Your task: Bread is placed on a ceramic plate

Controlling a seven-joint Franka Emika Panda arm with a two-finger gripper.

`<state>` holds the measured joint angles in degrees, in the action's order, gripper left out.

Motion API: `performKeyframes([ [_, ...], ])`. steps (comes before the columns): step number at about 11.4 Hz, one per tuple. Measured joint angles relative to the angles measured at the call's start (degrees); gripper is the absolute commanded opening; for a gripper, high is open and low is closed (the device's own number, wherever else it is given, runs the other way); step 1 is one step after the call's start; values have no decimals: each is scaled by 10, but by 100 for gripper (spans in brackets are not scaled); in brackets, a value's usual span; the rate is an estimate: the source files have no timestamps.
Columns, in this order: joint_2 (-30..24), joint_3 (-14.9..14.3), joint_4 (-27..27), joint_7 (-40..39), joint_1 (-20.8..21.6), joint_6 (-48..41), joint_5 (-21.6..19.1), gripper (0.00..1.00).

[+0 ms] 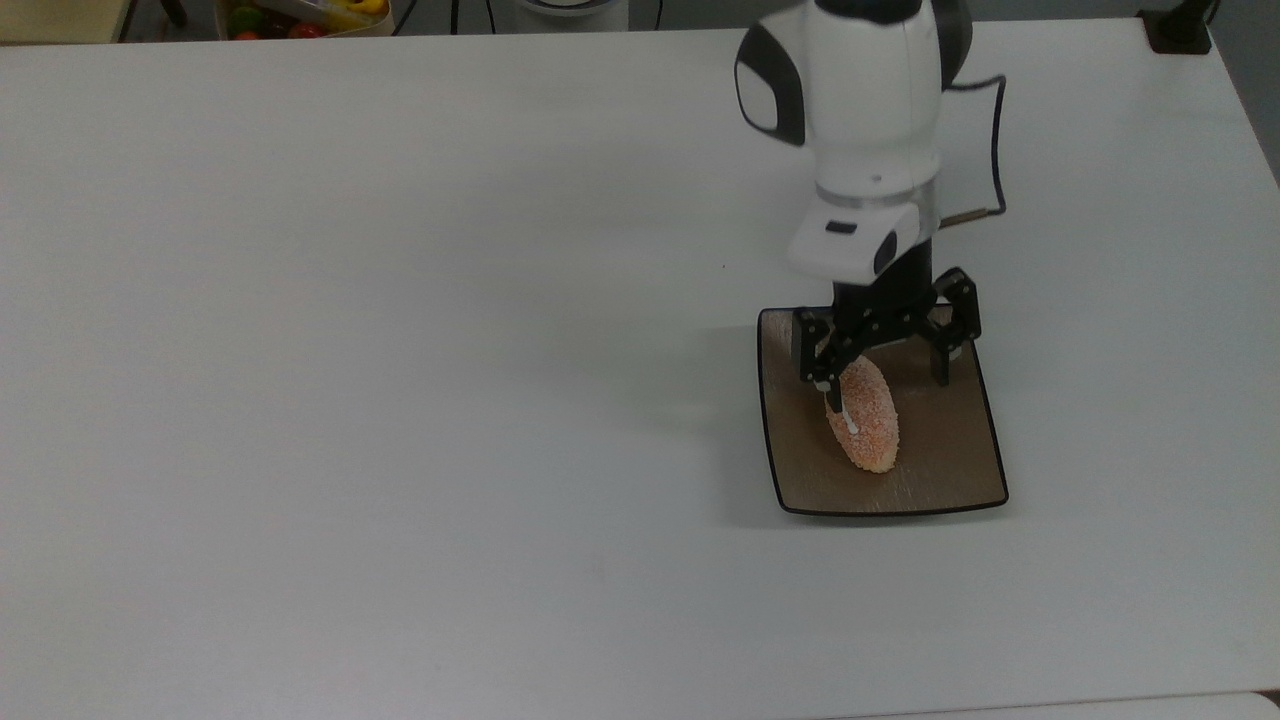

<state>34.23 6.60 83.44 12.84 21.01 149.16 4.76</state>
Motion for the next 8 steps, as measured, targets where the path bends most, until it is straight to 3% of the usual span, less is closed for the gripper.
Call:
performKeyframes([
  [5,-156,-8,21,1,-44,-201,0,100],
  [8,-249,-11,26,2,-81,-367,-3,100],
])
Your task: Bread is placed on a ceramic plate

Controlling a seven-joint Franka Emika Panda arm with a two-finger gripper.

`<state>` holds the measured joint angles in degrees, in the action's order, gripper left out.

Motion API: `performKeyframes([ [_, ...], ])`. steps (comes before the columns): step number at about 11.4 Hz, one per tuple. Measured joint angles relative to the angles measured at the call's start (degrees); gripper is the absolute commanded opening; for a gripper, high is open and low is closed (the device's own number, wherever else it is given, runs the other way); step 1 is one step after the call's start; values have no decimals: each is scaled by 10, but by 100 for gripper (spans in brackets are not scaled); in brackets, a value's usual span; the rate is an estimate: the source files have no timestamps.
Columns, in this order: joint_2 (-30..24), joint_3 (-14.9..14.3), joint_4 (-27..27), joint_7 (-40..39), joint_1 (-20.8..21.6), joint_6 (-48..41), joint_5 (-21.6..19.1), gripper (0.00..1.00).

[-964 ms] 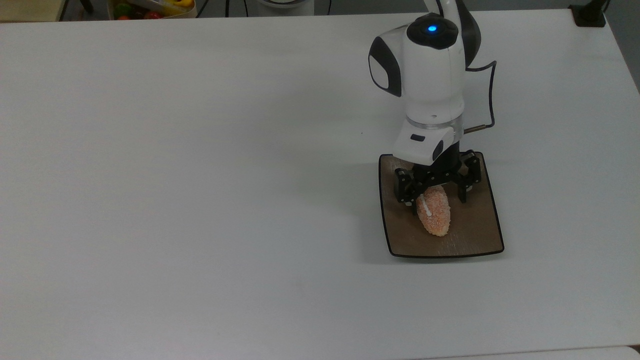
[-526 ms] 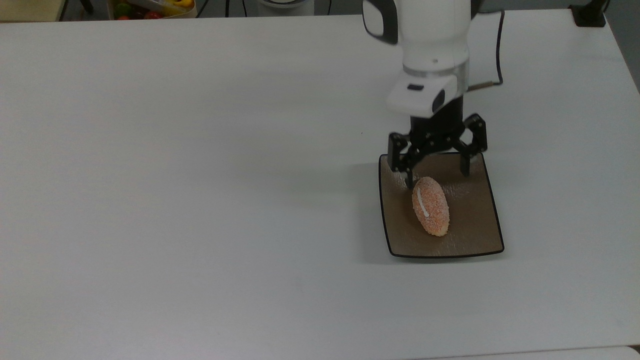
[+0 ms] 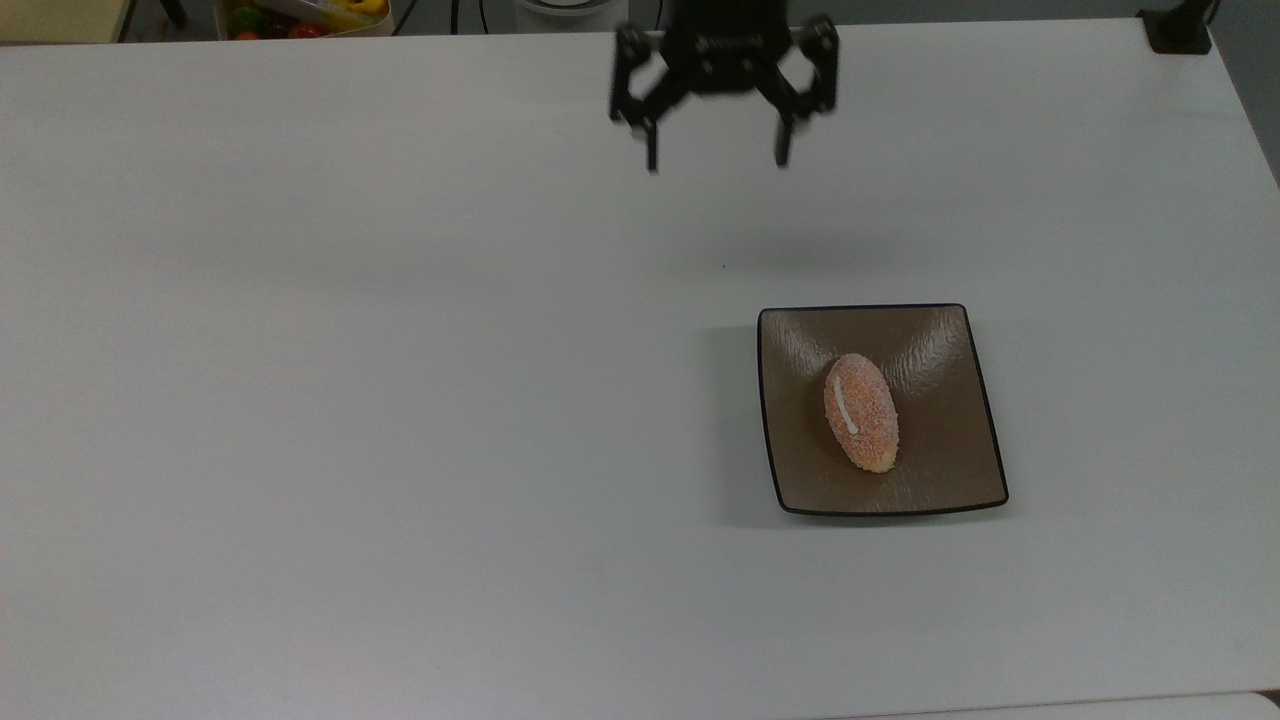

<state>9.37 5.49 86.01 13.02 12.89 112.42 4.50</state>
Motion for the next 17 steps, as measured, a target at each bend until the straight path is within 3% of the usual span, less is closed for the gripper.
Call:
performKeyframes([
  [3,-89,-13,18,1,-22,-167,-11,100],
  [5,-136,-23,45,1,-48,-221,-28,100],
  [8,-191,-52,95,-3,-55,-241,-38,100],
  [10,-196,-54,112,-33,-55,-240,-39,100],
  [13,-166,-66,121,-119,-55,-155,-46,100],
  [17,-139,-72,121,-136,-55,-118,-53,100],
])
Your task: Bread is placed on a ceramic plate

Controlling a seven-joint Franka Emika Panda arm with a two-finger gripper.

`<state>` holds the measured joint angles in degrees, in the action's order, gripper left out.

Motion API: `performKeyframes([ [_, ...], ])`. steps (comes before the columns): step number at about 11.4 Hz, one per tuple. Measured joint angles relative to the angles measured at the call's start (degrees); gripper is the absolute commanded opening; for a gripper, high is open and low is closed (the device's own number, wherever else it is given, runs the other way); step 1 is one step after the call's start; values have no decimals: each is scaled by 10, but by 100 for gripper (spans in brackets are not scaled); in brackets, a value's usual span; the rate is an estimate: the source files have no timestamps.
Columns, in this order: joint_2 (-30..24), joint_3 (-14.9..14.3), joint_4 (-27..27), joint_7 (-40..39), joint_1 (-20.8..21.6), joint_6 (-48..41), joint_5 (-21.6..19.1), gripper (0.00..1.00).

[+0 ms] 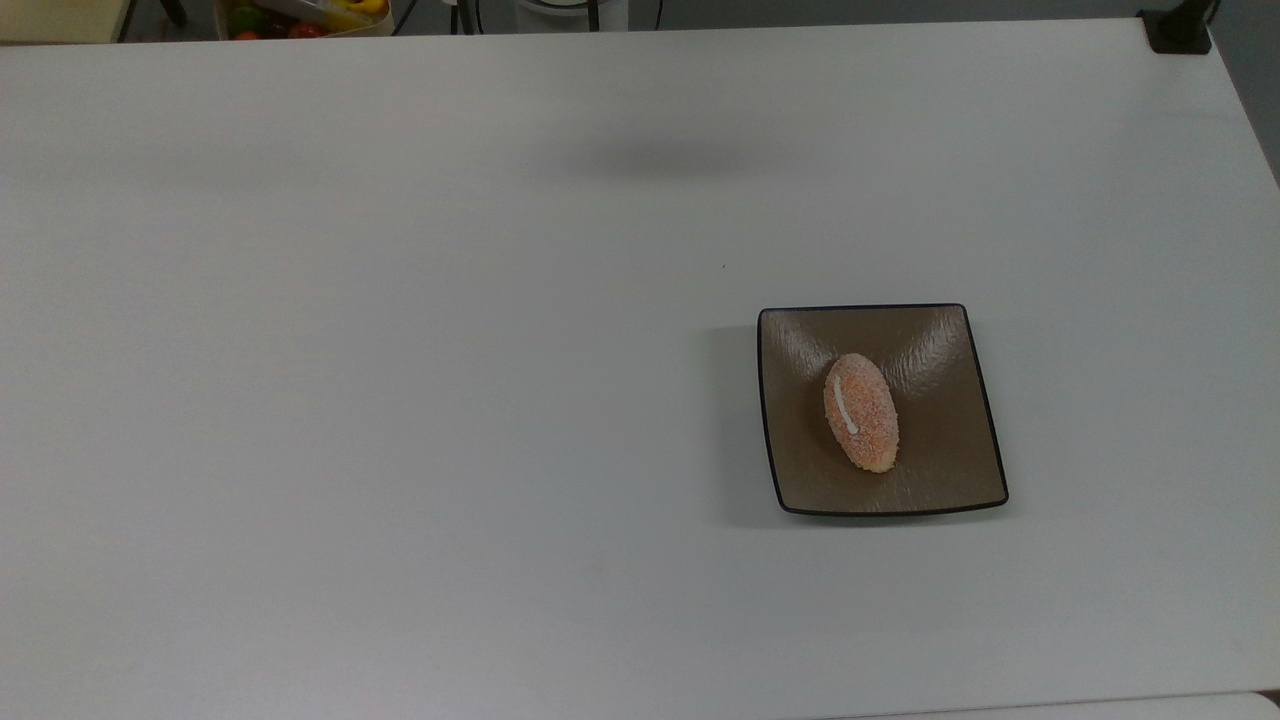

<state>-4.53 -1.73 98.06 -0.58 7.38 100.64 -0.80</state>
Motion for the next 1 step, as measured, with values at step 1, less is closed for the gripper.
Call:
performKeyframes([
  [1,0,-2,-1,-1,0,0,0,100],
])
